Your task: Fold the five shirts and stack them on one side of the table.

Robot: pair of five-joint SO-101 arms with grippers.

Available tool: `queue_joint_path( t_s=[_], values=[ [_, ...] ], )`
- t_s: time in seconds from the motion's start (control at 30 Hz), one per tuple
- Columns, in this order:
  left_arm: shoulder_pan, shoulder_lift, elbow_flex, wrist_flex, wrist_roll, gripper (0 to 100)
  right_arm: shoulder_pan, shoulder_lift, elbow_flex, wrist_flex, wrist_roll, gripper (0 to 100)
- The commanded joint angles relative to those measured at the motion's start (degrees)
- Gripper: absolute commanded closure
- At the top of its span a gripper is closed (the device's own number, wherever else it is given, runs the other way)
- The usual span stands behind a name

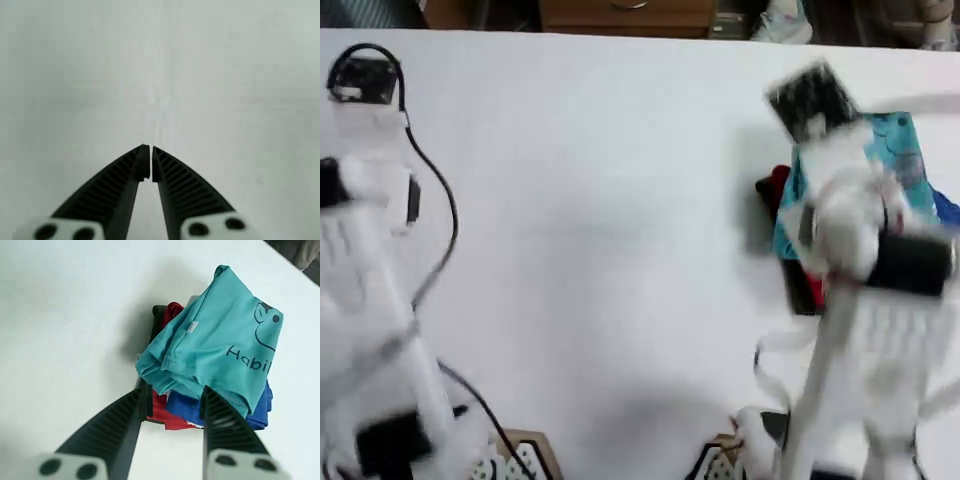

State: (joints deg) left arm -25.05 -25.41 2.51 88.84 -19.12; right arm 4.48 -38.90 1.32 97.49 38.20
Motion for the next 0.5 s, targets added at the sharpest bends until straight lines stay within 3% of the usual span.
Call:
queue_joint_path(
  t_s=[0.0, 0.13, 0.37, 0.47],
  values=[
    [5.36, -17.41, 10.15, -2.20, -5.10, 96, 0.48, -19.03, 14.24, -1.80, 0.18, 84.0],
    [8.79, -31.47, 30.64, -4.48, -6.86, 96, 3.38, -35.03, 31.56, -4.00, -0.18, 84.0],
    [8.53, -59.69, 52.79, -2.29, -6.59, 96, 6.37, -65.27, 48.97, -3.12, -0.18, 84.0],
    [8.26, -72.00, 58.86, -2.37, -6.86, 96, 7.52, -62.20, 51.78, -3.38, -0.26, 84.0]
  ],
)
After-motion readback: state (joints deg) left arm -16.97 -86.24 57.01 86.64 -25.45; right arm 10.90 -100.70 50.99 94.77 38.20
